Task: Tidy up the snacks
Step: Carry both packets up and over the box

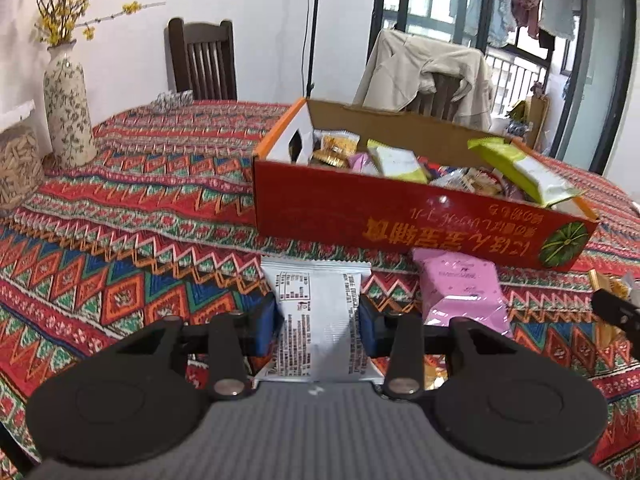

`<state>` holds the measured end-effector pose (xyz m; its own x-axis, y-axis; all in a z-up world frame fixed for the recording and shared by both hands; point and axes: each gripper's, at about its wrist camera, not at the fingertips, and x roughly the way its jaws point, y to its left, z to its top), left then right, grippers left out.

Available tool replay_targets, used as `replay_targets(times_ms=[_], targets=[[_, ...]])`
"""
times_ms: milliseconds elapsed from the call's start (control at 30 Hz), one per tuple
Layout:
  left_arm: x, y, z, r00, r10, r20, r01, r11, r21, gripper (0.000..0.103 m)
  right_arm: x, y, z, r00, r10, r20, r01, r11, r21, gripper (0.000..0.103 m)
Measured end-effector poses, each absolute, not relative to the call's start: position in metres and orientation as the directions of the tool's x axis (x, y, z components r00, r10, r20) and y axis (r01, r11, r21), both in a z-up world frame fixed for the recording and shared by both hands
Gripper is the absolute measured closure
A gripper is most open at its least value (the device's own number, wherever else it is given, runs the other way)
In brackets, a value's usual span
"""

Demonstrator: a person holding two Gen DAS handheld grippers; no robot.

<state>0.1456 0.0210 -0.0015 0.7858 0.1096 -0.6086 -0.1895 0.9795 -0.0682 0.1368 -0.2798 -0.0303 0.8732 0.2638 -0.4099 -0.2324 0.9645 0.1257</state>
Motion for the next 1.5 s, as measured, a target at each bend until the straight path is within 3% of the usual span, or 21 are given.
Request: replay_targets(times_ms=[800,1500], targets=[[0.162,0.011,0.050,0.875,-0.022,-0.483,-0.065,0.985,-0.162,0.061,0.145,-0.274,0.013,0.915,0.274,-0.298,-0.261,0.962,0.082,0.053],[0.254,0.006,0.074,0.905,-0.029,-0.425,-0.060,0.979,-0.195,0.061,0.252,-0.237,0.055,0.930,0.262,-0.258,-0.242,0.964,0.108,0.053]])
